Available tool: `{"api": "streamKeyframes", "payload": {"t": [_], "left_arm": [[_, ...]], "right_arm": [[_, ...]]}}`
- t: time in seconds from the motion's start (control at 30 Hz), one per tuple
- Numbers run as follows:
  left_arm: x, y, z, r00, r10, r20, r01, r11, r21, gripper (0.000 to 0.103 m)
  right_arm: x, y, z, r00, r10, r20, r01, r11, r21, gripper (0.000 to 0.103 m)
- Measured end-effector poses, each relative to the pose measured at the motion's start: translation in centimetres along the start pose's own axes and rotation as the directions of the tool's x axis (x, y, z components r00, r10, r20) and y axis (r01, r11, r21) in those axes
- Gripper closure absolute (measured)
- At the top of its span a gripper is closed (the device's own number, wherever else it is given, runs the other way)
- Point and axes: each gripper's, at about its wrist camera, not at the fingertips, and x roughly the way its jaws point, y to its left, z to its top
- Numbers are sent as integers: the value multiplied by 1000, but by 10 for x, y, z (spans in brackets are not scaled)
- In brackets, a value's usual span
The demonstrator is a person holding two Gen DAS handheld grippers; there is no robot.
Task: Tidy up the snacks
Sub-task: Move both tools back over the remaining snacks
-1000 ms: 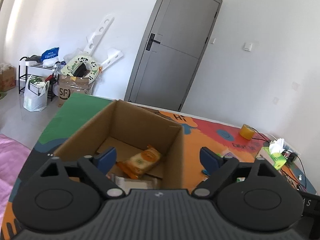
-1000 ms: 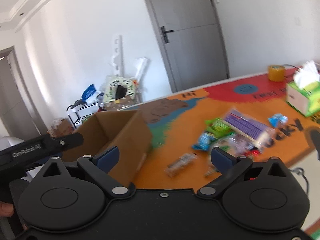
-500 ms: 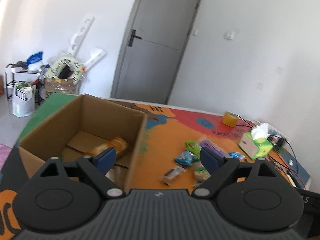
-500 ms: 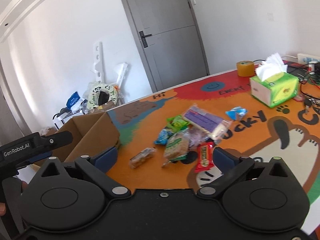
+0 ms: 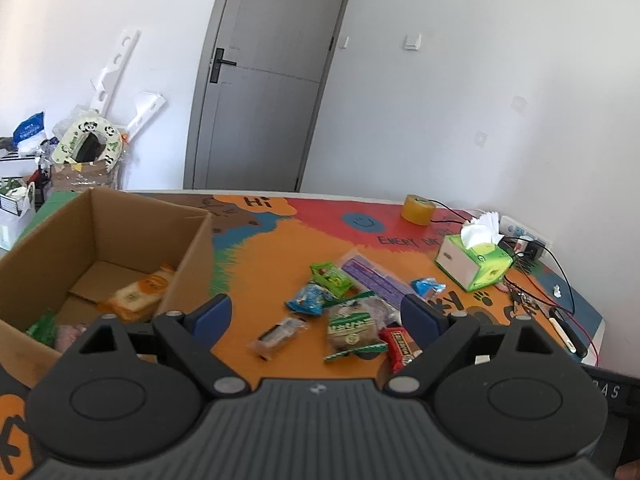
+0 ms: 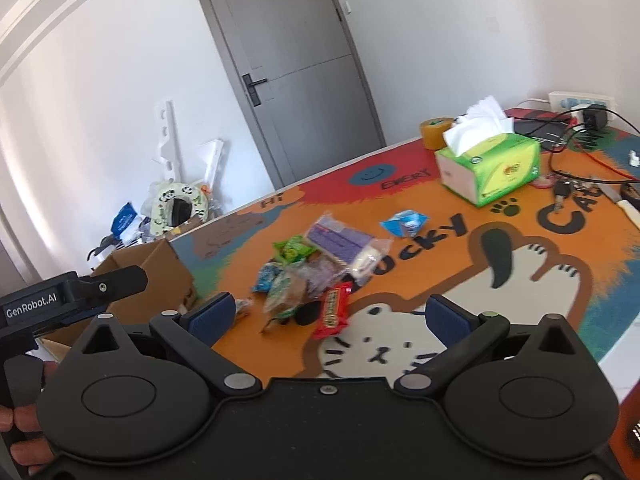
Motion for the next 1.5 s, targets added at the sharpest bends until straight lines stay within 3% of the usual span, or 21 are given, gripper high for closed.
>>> {"api": "streamKeyframes", "payload": {"t": [0.33,0.6,0.83,1.1,1.37,1.5], "left_arm": [[30,-7,-8,999,6,-43,-5,1000,9,14],[54,0,-14,997,13,-80,-12,1000,15,24],[79,7,-15,992,44,-122,-44,999,7,34],[105,16,-17,982,97,-161,-98,995,0,43],[124,23,-21,974,120,-192,-122,993,4,44],[128,24,-25,974,112,-198,-111,994,16,51]], "right_arm": [[11,-18,-7,1000,-19,-21,19,1000,6,1],[38,-17,-8,998,14,-58,-14,1000,15,17],[63,-10,-9,995,41,-88,-41,999,-3,25],[91,-10,-9,987,78,-141,-77,997,10,46],[113,-4,-10,981,78,-179,-78,997,9,51],[117,0,-9,982,66,-178,-69,997,-14,53]]}}
